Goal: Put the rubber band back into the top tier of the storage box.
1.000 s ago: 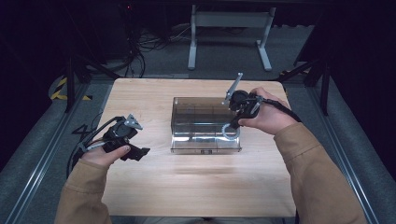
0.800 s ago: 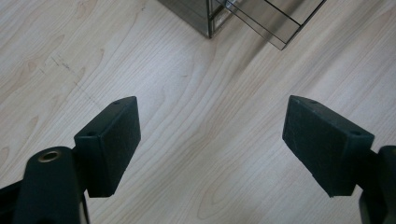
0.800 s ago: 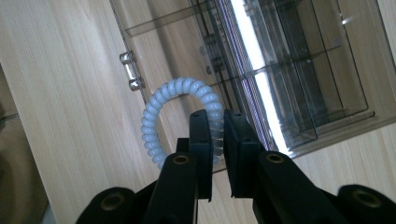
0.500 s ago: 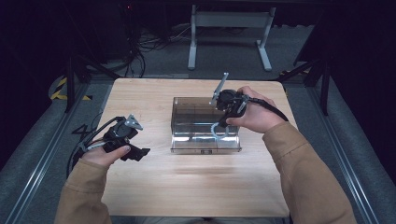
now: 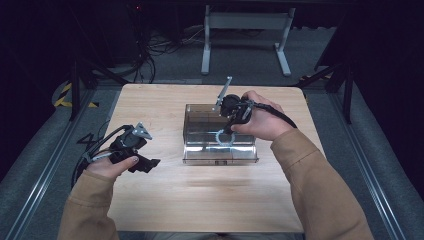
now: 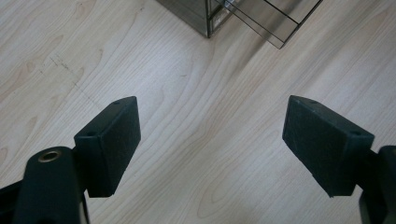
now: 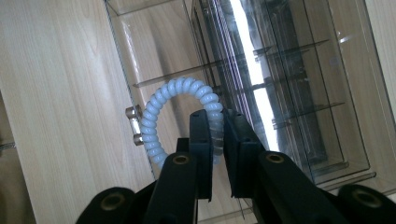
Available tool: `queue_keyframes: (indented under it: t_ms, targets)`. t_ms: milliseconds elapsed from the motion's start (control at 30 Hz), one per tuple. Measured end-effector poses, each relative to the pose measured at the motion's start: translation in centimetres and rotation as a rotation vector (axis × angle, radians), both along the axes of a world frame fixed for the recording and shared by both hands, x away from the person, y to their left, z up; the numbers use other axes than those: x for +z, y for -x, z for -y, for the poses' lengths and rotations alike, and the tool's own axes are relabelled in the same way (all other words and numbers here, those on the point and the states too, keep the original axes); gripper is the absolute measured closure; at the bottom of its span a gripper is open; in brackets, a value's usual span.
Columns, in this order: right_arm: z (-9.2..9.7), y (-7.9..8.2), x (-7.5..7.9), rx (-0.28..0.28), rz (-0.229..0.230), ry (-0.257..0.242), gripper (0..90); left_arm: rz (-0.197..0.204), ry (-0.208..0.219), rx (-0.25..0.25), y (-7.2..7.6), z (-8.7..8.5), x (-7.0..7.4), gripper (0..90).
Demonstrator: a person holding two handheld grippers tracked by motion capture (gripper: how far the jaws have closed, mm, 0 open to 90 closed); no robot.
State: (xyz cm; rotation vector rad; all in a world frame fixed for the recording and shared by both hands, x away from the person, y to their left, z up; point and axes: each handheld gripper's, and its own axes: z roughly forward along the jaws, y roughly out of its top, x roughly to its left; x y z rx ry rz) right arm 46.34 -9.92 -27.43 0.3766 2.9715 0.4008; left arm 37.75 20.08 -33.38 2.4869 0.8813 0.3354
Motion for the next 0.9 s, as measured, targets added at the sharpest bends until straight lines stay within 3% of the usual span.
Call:
queue_keyframes:
  t_ms: [300, 900]
  targets:
    - [-0.6, -0.2, -1.2, -0.005, -0.008, -0.015, 82.3, 0.004, 0.001, -0.007, 0.1, 0.1, 0.0, 20.0]
    - [-1.1, -0.5, -4.0, -0.004, -0.047, 0.017, 82.2, 0.004, 0.0, -0.006, 0.2, 0.0, 0.1, 20.0]
